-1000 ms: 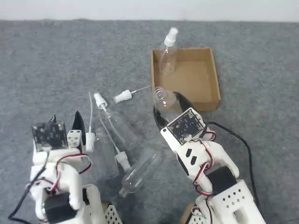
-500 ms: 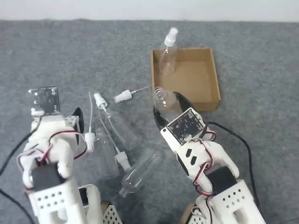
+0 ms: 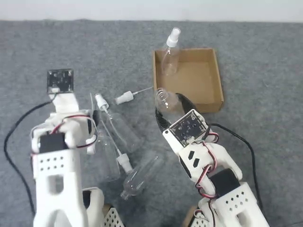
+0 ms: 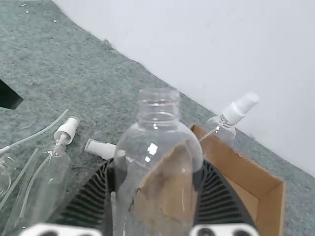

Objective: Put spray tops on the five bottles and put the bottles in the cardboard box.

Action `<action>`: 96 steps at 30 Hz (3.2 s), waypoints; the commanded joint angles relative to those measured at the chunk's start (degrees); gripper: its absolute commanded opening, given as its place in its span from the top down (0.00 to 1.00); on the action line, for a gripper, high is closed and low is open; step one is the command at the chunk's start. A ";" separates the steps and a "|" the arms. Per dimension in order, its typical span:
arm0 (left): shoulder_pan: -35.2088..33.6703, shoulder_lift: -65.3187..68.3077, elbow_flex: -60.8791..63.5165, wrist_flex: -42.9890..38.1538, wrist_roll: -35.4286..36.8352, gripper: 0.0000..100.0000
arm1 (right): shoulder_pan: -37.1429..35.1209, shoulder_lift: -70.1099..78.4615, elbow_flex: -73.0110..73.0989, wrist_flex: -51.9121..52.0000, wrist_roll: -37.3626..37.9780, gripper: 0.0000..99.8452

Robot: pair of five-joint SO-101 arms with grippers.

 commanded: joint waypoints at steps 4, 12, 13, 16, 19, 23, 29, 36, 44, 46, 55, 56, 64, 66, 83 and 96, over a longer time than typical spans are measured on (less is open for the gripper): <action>0.88 12.66 -9.89 -1.76 5.80 0.81 | 0.66 -1.10 -0.53 -1.63 -0.18 0.96; 1.93 21.71 -15.08 -1.76 11.78 0.81 | 0.66 -1.10 -0.53 -1.63 -0.18 0.96; 2.29 22.51 -15.34 -1.85 12.40 0.81 | 0.66 -1.10 -0.53 -1.63 -0.18 0.96; 2.73 24.62 -16.48 -1.93 14.42 0.81 | 0.75 -1.10 -0.53 -1.63 -0.18 0.96; 2.99 26.90 -17.71 -1.93 17.14 0.81 | 0.75 -1.10 -0.53 -1.63 -0.18 0.96; 2.99 31.21 -20.62 -1.93 18.90 0.81 | 0.75 -1.10 -0.53 -1.63 -0.18 0.96; 2.99 39.30 -24.31 -1.93 18.99 0.81 | 0.75 -1.10 -0.62 -1.63 -0.18 0.96; 2.99 46.95 -29.49 -1.93 20.48 0.81 | 0.75 -1.10 -0.62 -1.63 -0.18 0.96; 2.90 55.12 -37.85 -1.67 26.64 0.81 | 0.75 -1.10 -0.62 -1.71 -0.18 0.96; 2.90 57.14 -39.34 -1.93 26.64 0.81 | 0.75 -1.10 -0.62 -1.71 -0.18 0.96; 2.90 64.09 -45.05 -1.67 26.73 0.81 | 0.75 -1.10 -0.62 -1.71 -0.18 0.96; 2.90 64.53 -45.41 -1.85 26.73 0.81 | 0.75 -1.10 -0.62 -1.71 -0.18 0.96; 2.90 68.31 -47.52 -2.02 26.73 0.81 | 0.75 -1.10 -0.62 -1.71 -0.18 0.96; 2.90 69.10 -47.96 -2.02 26.73 0.81 | 0.75 -1.10 -0.62 -1.71 -0.18 0.96; 2.99 71.74 -48.04 -4.40 26.73 0.81 | 0.75 -1.10 -0.62 -1.71 -0.18 0.96; 4.75 73.32 -49.27 -4.04 31.91 0.81 | 0.66 -1.10 -0.62 -1.71 -0.18 0.96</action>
